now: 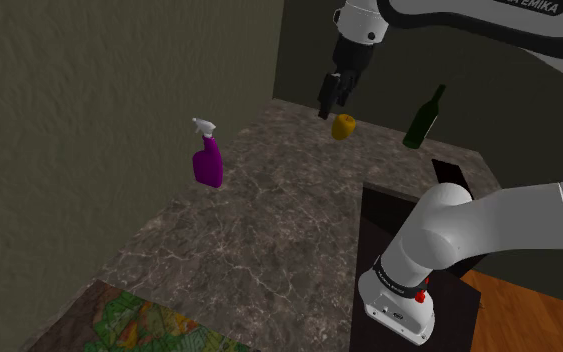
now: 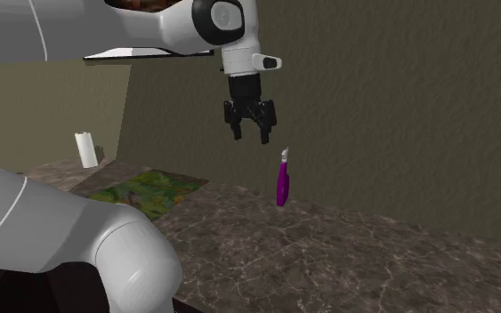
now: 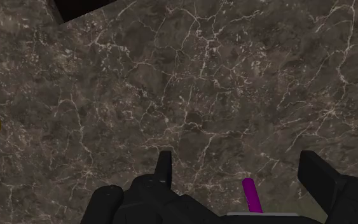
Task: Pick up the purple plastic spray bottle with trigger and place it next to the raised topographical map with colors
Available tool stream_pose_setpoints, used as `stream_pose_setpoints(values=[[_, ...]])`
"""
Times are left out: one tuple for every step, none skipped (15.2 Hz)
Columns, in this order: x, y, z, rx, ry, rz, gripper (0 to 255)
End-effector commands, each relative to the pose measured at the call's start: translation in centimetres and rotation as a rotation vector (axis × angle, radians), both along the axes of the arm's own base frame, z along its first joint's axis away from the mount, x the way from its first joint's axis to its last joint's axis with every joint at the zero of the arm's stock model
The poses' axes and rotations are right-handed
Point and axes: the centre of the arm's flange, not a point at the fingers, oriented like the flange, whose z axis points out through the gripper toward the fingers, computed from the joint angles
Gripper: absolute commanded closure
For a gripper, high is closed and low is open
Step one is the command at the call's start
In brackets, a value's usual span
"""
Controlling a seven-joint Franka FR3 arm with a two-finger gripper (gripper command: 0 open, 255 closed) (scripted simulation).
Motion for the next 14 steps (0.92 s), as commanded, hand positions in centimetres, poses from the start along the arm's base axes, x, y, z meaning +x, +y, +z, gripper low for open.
stream_pose_setpoints(values=[[0.0,0.0,0.0,0.0,0.0,0.0,0],[1.1,0.4,-0.5,0.001,-0.001,0.006,0],[2.3,0.8,-0.9,0.003,-0.003,0.012,0],[3.4,1.1,-1.4,0.004,-0.004,0.018,0],[4.6,1.5,-1.8,0.006,-0.006,0.024,0],[5.7,2.0,-2.2,0.007,-0.007,0.031,0],[6.8,2.4,-2.7,0.009,-0.009,0.037,0],[8.0,2.8,-3.1,0.01,-0.01,0.043,0],[9.1,3.2,-3.6,0.012,-0.012,0.049,0],[10.2,3.6,-4.0,0.013,-0.013,0.055,0],[11.4,4.1,-4.4,0.014,-0.015,0.061,0],[12.5,4.5,-4.9,0.016,-0.016,0.067,0],[13.6,5.0,-5.3,0.017,-0.018,0.073,0],[14.7,5.5,-5.7,0.019,-0.019,0.08,0]])
